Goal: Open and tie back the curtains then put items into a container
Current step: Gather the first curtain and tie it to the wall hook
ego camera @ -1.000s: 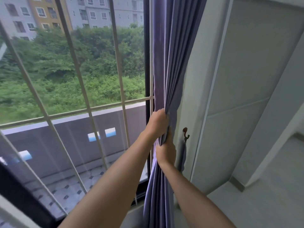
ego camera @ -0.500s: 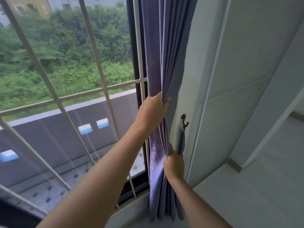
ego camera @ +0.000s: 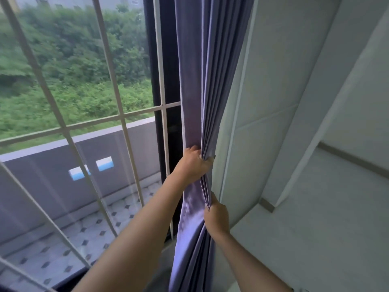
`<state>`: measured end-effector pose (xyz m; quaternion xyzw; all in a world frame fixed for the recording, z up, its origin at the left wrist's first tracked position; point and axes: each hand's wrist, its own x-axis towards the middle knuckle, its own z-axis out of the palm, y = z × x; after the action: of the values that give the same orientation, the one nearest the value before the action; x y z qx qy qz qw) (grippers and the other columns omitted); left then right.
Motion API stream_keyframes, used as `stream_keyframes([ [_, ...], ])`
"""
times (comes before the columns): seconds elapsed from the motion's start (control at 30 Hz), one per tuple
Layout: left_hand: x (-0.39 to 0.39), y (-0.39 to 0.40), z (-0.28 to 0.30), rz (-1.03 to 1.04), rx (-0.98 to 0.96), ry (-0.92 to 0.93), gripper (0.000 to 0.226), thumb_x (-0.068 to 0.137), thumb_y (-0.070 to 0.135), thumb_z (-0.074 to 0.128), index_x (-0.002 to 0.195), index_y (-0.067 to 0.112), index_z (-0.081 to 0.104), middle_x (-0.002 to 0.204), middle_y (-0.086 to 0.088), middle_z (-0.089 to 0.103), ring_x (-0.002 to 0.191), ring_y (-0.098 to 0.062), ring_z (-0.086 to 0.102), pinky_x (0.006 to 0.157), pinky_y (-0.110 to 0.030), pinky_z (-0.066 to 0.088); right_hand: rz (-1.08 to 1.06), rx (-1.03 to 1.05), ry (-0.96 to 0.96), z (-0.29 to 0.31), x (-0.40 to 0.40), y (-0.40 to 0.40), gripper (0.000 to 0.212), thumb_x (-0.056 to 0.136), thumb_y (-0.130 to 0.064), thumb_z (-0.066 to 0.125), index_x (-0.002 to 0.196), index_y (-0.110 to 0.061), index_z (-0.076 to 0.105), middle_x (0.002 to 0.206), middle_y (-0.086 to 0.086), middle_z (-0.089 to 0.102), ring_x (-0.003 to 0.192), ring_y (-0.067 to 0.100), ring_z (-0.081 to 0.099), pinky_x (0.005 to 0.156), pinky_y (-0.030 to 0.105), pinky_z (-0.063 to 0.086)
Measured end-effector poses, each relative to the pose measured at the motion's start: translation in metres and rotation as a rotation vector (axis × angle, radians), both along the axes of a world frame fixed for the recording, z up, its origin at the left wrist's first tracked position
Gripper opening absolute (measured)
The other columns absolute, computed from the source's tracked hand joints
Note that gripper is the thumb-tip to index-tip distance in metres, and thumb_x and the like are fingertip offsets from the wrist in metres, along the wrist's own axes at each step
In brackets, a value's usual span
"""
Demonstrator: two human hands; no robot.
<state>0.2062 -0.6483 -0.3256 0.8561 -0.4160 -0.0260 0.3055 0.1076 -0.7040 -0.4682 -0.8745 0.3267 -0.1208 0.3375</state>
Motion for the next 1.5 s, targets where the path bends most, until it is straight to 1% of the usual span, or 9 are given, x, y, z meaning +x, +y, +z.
stream_keyframes([
  [0.23,-0.008,-0.012,-0.008,0.109,0.044,-0.028,0.034,0.1,0.022,0.038,0.126,0.008,0.054,0.127,-0.02,0.054,0.114,-0.033,0.041,0.103,-0.039,0.028,0.101,-0.098,0.04,0.0,-0.005,-0.021,0.044,0.097,-0.011,0.039,0.139,-0.022,0.046,0.101,0.011,0.07,0.087,0.028,0.067,0.068,0.033,0.052],
  [0.63,-0.038,-0.057,-0.008,0.556,-0.017,0.216,0.05,0.1,0.03,0.036,0.141,0.001,0.03,0.148,-0.016,0.031,0.137,-0.029,0.029,0.111,-0.04,0.024,0.38,-0.166,0.08,-0.001,0.005,-0.073,0.045,0.099,-0.015,0.039,0.144,-0.019,0.038,0.11,0.012,0.068,0.098,0.03,0.066,0.081,0.037,0.054],
  [0.73,-0.046,-0.07,-0.007,0.666,-0.02,0.199,0.04,0.099,0.02,0.035,0.134,0.002,0.027,0.128,-0.021,0.051,0.11,-0.038,0.051,0.098,-0.048,0.037,0.443,-0.184,0.084,-0.002,0.006,-0.088,0.047,0.099,-0.018,0.041,0.145,-0.019,0.036,0.11,0.011,0.068,0.097,0.028,0.066,0.083,0.04,0.055],
  [0.83,-0.053,-0.081,-0.003,0.734,0.083,0.132,0.038,0.09,0.001,0.033,0.128,-0.001,0.029,0.086,-0.01,0.057,0.072,-0.029,0.047,0.093,-0.053,0.039,0.471,-0.196,0.112,-0.001,0.008,-0.096,0.046,0.1,-0.022,0.041,0.145,-0.018,0.038,0.11,0.011,0.068,0.099,0.027,0.066,0.085,0.038,0.054],
  [0.93,-0.049,-0.086,-0.002,0.752,0.164,0.139,0.049,0.092,0.003,0.034,0.14,-0.002,0.023,0.099,-0.012,0.058,0.086,-0.033,0.055,0.094,-0.054,0.041,0.464,-0.133,0.113,0.001,0.01,-0.098,0.044,0.1,-0.032,0.039,0.142,-0.02,0.039,0.115,0.011,0.065,0.104,0.029,0.064,0.086,0.037,0.053],
  [1.0,-0.044,-0.083,0.0,0.715,0.105,0.248,0.048,0.096,0.008,0.034,0.143,0.005,0.025,0.104,-0.016,0.059,0.084,-0.03,0.058,0.074,-0.038,0.05,0.452,-0.062,0.087,0.0,0.01,-0.098,0.039,0.101,-0.033,0.038,0.137,-0.02,0.044,0.118,0.009,0.064,0.108,0.028,0.061,0.089,0.037,0.05],
  [1.07,-0.039,-0.077,0.003,0.643,0.057,0.351,0.043,0.097,0.01,0.035,0.14,0.006,0.032,0.093,-0.012,0.055,0.066,-0.018,0.05,0.053,-0.024,0.04,0.45,-0.053,0.071,-0.002,0.013,-0.097,0.039,0.101,-0.037,0.037,0.134,-0.02,0.048,0.117,0.007,0.065,0.109,0.026,0.061,0.094,0.037,0.048],
  [1.23,-0.029,-0.06,0.001,0.556,0.0,0.408,0.035,0.096,0.011,0.033,0.128,0.0,0.042,0.083,-0.008,0.051,0.062,-0.017,0.044,0.052,-0.026,0.037,0.421,0.011,-0.002,0.003,0.009,-0.088,0.035,0.101,-0.022,0.039,0.136,-0.019,0.046,0.11,0.014,0.065,0.099,0.031,0.063,0.076,0.029,0.044],
  [1.5,-0.014,-0.046,-0.028,0.466,-0.104,0.319,0.032,0.094,0.017,0.039,0.12,-0.001,0.045,0.06,-0.001,0.041,0.049,-0.016,0.035,0.041,-0.021,0.027,0.325,0.137,-0.072,0.008,0.013,-0.064,0.031,0.101,-0.019,0.038,0.13,-0.015,0.05,0.111,0.015,0.064,0.1,0.033,0.06,0.073,0.024,0.036],
])
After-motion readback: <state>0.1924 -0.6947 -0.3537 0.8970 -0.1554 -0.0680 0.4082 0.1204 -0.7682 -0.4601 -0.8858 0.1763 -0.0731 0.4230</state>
